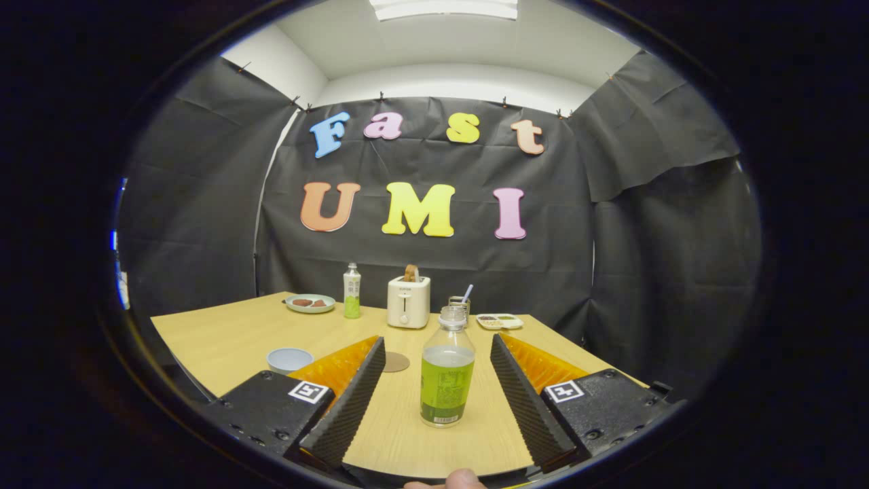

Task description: Take the bottle from table, then pour the juice into the cup, finally place the bottle on the coaster

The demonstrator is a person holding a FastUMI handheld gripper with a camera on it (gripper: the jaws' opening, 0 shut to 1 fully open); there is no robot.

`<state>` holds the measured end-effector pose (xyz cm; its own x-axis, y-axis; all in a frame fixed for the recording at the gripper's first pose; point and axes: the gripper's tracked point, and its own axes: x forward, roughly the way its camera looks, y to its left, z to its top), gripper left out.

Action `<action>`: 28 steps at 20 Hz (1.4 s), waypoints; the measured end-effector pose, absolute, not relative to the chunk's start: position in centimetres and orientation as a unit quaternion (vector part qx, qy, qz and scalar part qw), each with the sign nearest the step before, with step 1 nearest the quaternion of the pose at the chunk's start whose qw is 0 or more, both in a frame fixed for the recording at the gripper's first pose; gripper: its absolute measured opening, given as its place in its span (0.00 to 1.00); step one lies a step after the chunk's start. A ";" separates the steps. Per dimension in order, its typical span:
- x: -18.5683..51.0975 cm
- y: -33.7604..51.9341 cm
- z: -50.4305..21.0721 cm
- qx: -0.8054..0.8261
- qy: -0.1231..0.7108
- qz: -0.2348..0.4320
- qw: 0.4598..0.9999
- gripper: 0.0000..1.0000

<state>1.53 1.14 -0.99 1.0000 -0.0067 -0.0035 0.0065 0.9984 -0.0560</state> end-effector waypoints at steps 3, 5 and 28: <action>1.9 0.8 -1.8 -0.028 0.013 -0.010 0.999 1.00; 2.3 0.5 -2.8 -0.025 0.024 -0.012 0.999 1.00; 10.9 0.2 -10.7 -0.002 0.100 0.004 0.995 1.00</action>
<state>10.89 0.21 -10.74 0.9802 0.0081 -0.1981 -0.0087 1.0000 -0.0022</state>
